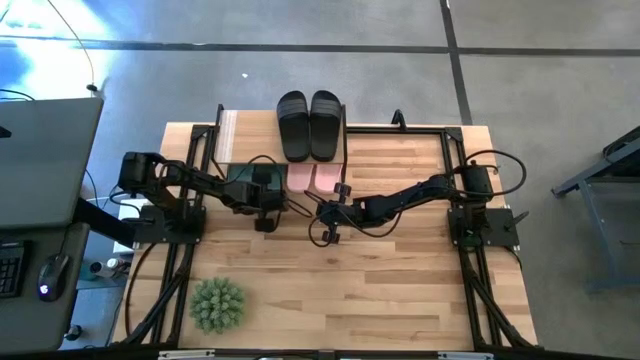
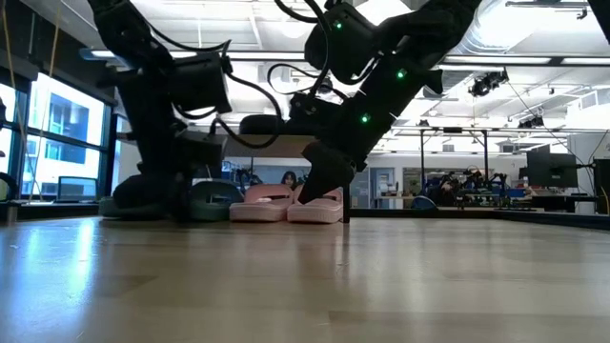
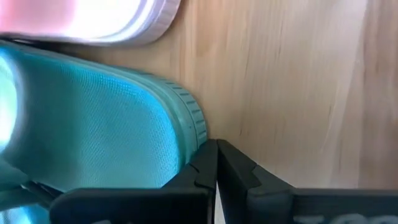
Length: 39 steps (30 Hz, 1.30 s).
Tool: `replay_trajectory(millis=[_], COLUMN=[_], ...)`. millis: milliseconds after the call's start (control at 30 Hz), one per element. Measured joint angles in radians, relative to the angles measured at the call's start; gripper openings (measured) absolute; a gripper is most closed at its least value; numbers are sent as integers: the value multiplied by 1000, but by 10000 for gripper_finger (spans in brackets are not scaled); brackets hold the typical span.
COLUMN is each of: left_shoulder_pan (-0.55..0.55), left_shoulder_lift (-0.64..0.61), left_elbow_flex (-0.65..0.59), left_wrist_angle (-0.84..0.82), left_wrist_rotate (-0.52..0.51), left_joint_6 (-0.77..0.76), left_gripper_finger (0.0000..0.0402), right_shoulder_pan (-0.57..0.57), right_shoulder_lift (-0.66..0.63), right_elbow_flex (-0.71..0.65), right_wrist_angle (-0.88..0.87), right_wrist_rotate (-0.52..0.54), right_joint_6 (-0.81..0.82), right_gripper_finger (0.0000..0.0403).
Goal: Pick and place slides into the shelf
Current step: Adjust the right green slide under the shelf
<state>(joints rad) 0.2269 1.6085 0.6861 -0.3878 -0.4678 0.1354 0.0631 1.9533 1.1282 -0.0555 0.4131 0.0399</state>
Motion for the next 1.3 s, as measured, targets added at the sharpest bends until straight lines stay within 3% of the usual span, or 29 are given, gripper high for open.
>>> replay_trajectory(millis=[1000,1300], left_shoulder_pan=[-12,-42], left_shoulder_lift=[-1,0], left_elbow_flex=[3,64], left_wrist_angle=[-28,-104], left_wrist_rotate=[-3,-10], left_joint_6=[15,14], left_gripper_finger=[1,1], right_shoulder_pan=[0,0], right_shoulder_lift=[0,0], right_elbow_flex=[0,0], right_wrist_angle=[1,1], right_wrist_rotate=[-1,-1], right_joint_6=[3,3], right_gripper_finger=[0,0])
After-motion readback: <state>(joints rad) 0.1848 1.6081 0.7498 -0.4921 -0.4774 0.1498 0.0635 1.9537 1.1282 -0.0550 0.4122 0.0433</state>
